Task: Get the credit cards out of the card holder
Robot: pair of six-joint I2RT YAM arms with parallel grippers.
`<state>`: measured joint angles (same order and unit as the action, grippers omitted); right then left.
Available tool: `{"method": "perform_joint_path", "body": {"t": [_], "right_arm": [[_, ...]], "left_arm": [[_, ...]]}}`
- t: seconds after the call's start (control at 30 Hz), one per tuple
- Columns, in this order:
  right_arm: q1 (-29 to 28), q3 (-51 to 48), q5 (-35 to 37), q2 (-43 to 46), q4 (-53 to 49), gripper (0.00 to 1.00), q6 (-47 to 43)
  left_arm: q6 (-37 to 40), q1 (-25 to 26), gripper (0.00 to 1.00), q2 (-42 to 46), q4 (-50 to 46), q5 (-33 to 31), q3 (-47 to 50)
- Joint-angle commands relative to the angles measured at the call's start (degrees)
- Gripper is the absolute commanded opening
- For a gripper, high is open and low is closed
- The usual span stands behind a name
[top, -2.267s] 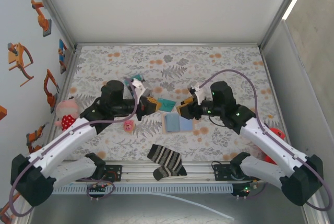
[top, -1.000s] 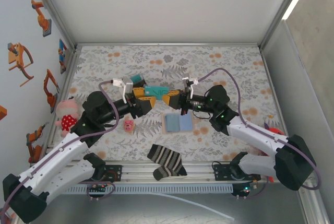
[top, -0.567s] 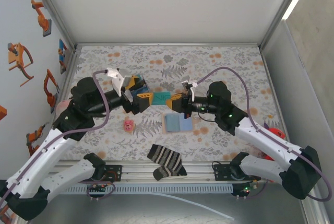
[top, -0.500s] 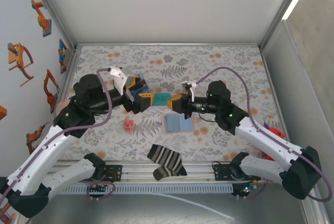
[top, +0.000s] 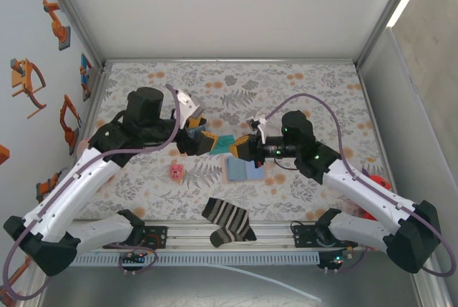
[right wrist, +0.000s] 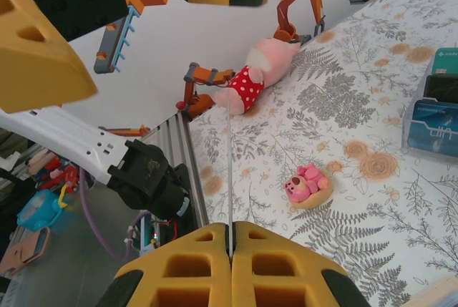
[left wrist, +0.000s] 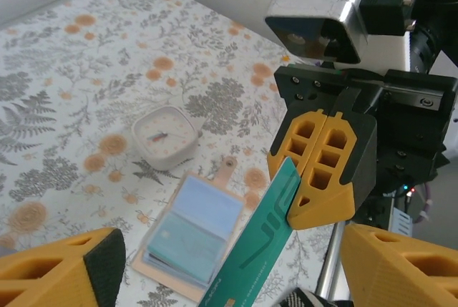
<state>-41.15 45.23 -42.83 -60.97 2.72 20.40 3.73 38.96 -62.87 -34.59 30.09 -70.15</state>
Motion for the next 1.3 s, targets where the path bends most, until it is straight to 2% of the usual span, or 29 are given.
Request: {"method": "perform_joint_path", "body": {"t": [0.0,0.13,0.27,0.47,0.5,0.57,0.63,0.7,0.83,0.97,1.1,1.13,1.17,1.2,1.27], "right_arm": [[-0.16,2.23,-2.08,-0.02,-0.09,0.0,-1.13],[-0.16,2.2,-2.54,-0.24,0.09,0.0,-1.15],[-0.16,2.12,-2.57,-0.44,0.22,0.0,-1.17],[-0.16,1.91,-0.74,-0.29,-0.3,0.0,-1.88],[-0.16,1.88,-0.05,-0.26,-0.46,0.0,-1.96],[-0.16,1.88,2.06,-0.03,-1.22,0.0,-2.29],[-0.16,1.83,4.87,0.51,-2.33,0.18,-2.47],[-0.16,1.62,8.09,1.17,-3.58,0.23,-2.81],[-0.16,0.59,15.76,3.13,-5.22,0.46,-2.53],[-0.08,-0.06,21.03,4.53,-6.25,0.54,-1.29],[-0.07,0.88,26.42,4.3,-9.26,0.57,0.62],[-0.03,1.29,28.16,4.02,-10.33,0.65,1.3],[-0.07,1.68,29.41,3.78,-11.43,0.94,1.72],[-0.06,2.02,30.23,3.4,-12.07,0.99,1.92],[-0.08,2.72,32.19,2.71,-13.52,0.99,2.29]], "left_arm": [[3.04,0.04,0.76,-2.2,-3.68,3.44,-1.98],[4.43,0.0,0.7,-4.92,-5.22,5.02,-2.94],[5.71,0.02,0.56,-6.53,-5.63,6.28,-3.4],[7.2,-0.24,0.03,-7.63,-5.0,6.11,-3.07],[7.41,-0.36,0.0,-7.88,-4.92,5.97,-3.09],[7.67,-0.73,0.0,-8.37,-4.84,4.69,-3.11],[7.65,-1.16,0.0,-8.47,-4.24,2.55,-2.85],[7.78,-1.88,0.0,-8.42,-3.11,0.12,-2.31],[8.6,-3.59,0.0,-8.72,-0.47,-4.82,-1.77],[10.07,-6.35,0.0,-9.77,3.18,-6.54,-1.57],[12.66,-9.52,0.0,-11.61,7.98,-9.82,-0.8],[14.02,-10.45,0.0,-12.3,9.09,-9.95,-0.78],[15.13,-11.51,0.0,-13.16,10.1,-10.04,-0.69],[15.92,-12.5,0.0,-13.82,11.07,-10.04,-0.78],[17.57,-14.58,0.0,-15.7,13.32,-9.52,-0.95]]}}
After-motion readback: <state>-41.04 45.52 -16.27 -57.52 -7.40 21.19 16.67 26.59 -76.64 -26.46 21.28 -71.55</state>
